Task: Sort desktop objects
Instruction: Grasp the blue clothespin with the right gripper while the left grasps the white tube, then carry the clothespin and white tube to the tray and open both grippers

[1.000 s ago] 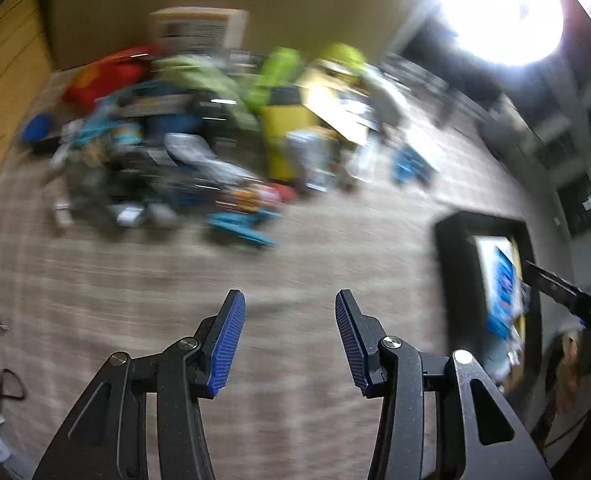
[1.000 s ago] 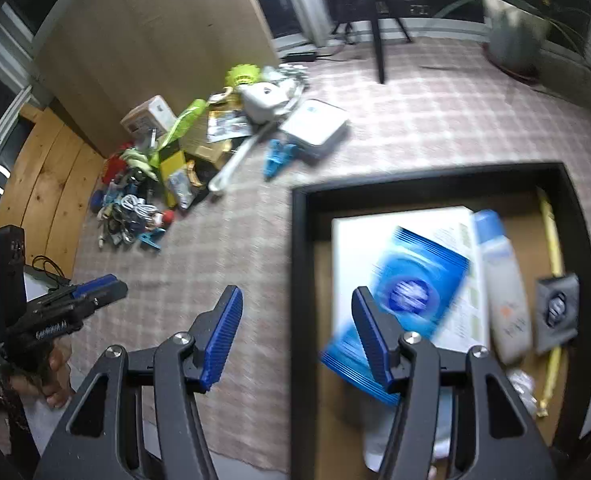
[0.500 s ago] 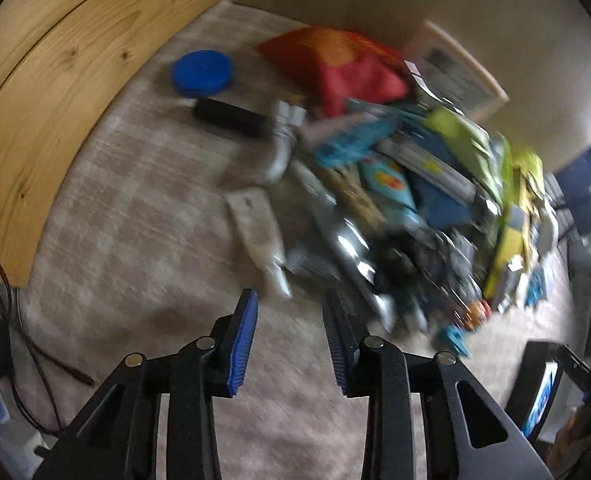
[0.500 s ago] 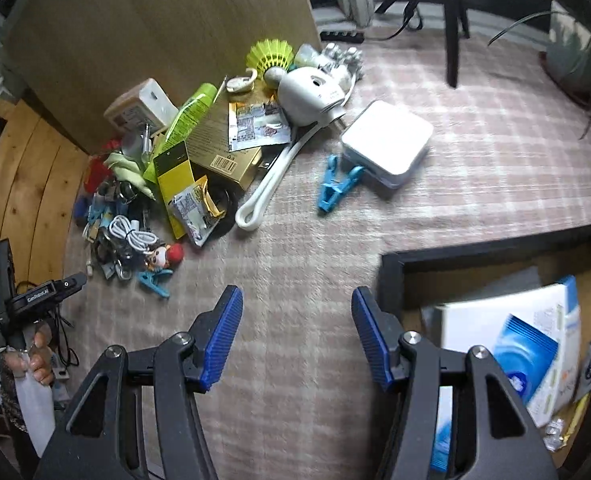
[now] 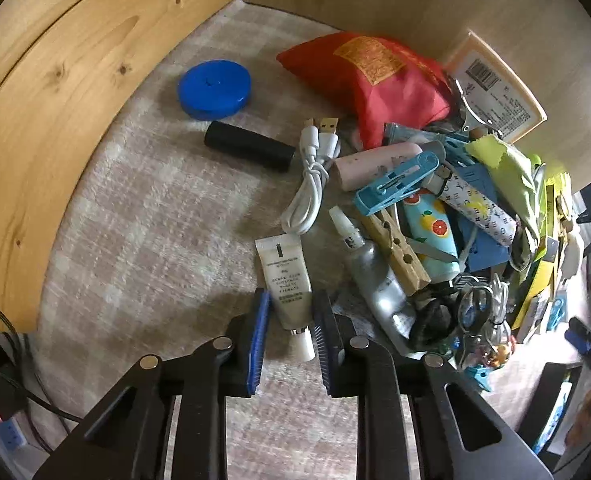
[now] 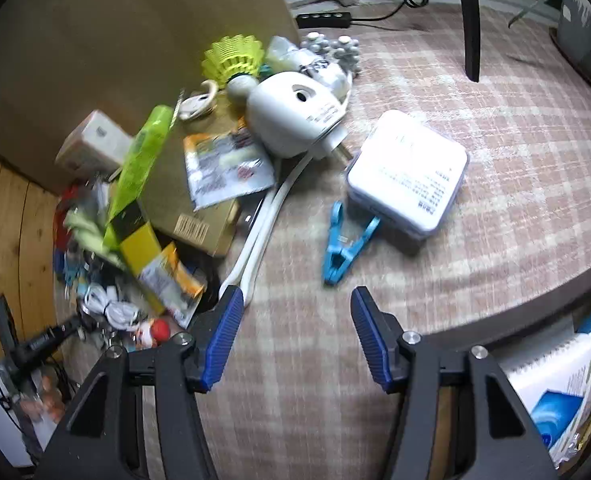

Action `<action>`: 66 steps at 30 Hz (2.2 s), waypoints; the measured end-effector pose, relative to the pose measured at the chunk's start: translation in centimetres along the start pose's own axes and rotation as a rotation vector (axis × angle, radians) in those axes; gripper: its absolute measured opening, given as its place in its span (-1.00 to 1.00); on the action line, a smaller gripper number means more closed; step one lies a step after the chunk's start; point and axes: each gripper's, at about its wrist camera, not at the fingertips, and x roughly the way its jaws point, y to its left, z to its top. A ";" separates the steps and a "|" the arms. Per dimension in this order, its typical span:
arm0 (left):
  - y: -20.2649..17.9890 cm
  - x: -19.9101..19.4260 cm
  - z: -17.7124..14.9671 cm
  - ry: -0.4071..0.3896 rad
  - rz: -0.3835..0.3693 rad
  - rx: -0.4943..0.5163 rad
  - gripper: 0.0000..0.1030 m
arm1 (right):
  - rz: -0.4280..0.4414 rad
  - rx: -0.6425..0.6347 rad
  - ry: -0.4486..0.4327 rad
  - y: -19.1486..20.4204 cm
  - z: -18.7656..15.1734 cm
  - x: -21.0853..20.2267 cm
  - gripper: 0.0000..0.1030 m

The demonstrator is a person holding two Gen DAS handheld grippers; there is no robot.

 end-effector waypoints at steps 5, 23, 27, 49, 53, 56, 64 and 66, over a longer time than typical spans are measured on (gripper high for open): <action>0.0 0.1 -0.4 -0.016 0.035 0.032 -0.60 | -0.032 0.033 0.024 -0.9 1.6 1.3 0.01; 1.9 -0.2 -4.1 -0.028 0.030 0.023 -0.62 | -0.145 -0.084 0.046 1.1 1.6 3.9 -0.44; 2.5 -0.7 -6.4 -0.018 -0.001 0.007 -0.65 | -0.106 -0.110 0.064 1.3 -0.2 3.5 -0.44; 1.1 -1.6 -12.1 -0.014 0.032 0.043 -0.77 | 0.076 -0.197 0.041 -1.7 -9.7 -5.0 -0.44; 0.4 -0.4 -12.3 -0.001 0.085 0.071 -0.65 | 0.086 -0.204 0.035 -1.9 -11.1 -5.7 -0.44; 0.0 -0.1 -12.6 -0.009 0.113 0.098 -0.67 | 0.089 -0.203 0.027 -2.4 -11.9 -6.4 -0.44; -1.8 -0.8 -14.3 -0.017 0.108 0.096 -0.73 | 0.099 -0.176 0.002 -5.0 -13.1 -8.5 -0.44; -1.9 -1.9 -17.4 -0.021 0.088 0.107 -0.73 | 0.100 -0.177 -0.007 -5.5 -13.3 -9.1 -0.44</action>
